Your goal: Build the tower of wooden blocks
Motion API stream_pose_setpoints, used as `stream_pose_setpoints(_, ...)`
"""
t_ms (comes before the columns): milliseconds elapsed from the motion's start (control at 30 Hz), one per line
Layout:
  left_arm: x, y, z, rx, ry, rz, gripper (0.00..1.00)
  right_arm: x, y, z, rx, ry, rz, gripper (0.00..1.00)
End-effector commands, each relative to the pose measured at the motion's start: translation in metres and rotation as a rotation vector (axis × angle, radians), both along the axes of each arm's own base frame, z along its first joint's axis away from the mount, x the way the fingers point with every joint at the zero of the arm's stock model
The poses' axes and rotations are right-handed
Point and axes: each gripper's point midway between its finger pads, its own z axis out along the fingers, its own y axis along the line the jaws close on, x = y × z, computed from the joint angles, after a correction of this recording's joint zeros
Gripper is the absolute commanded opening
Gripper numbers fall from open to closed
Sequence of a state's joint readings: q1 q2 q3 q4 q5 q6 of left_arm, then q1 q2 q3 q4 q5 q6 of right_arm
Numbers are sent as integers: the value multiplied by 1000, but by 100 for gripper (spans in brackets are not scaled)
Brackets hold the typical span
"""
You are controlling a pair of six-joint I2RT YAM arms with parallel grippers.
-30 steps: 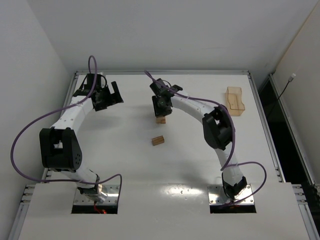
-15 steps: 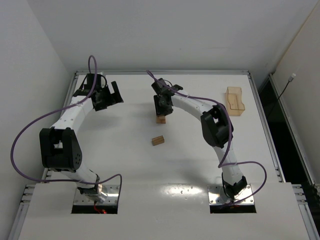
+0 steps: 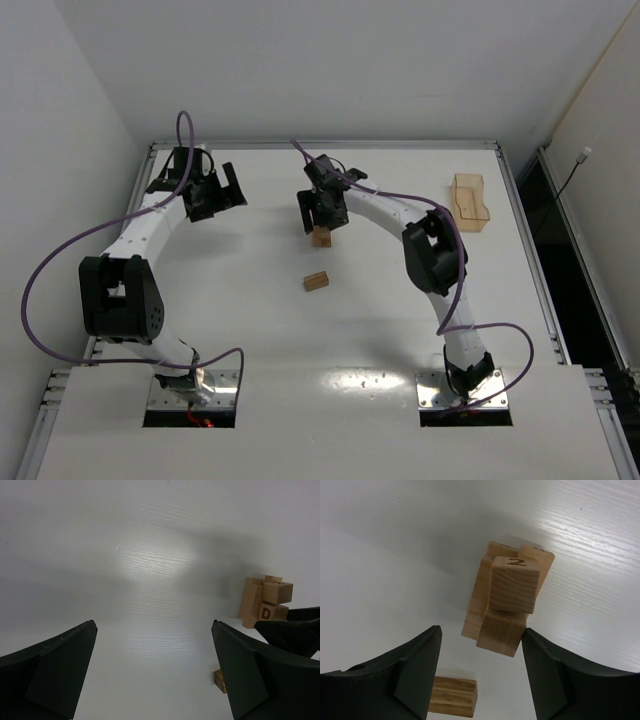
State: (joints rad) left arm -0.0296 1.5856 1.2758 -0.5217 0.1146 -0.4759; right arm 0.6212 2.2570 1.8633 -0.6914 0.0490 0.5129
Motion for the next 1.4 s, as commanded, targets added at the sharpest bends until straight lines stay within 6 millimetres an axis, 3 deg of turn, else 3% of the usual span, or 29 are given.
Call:
stream_pose_setpoints(0,6,-2,18,2,-64,-4,99,11,15,65,103,-140,103,62)
stream_pose_setpoints(67,1,-2,15,2,-57,-4,99,-2,9,98,125,-198,178,63)
stream_pose_setpoints(133,-3,-3,16,-4,-58,-10,99,-20,7,116,165,-215,251,65)
stream_pose_setpoints(167,-4,-3,18,-5,-69,-10,99,-32,-9,109,151,-201,329,71)
stream_pose_setpoints(200,-4,-3,21,1,-79,-16,99,-55,-1,141,271,-234,476,73)
stream_pose_setpoints(233,-4,-3,21,2,-79,-16,99,-67,-13,133,251,-264,616,73)
stream_pose_setpoints(267,-4,-3,21,2,-79,-16,99,-78,-15,138,261,-292,693,72)
stream_pose_setpoints(300,-5,-3,25,1,-89,-16,99,-103,-23,142,271,-290,786,72)
stream_pose_setpoints(433,0,-6,32,0,-108,-48,99,-138,-43,126,123,-430,1237,75)
stream_pose_setpoints(500,3,-7,36,10,-114,-73,99,-150,-49,113,94,-422,1357,78)
stream_pose_setpoints(633,5,-14,35,0,-100,-128,100,-160,-35,82,39,-406,1620,79)
stream_pose_setpoints(733,7,-12,31,8,-90,-120,100,-162,-18,73,-7,-411,1722,79)
stream_pose_setpoints(900,8,-10,27,17,-81,-112,100,-146,9,49,-55,-462,1724,76)
stream_pose_setpoints(1367,13,-12,5,3,-24,-112,100,-126,36,13,-28,-353,1679,68)
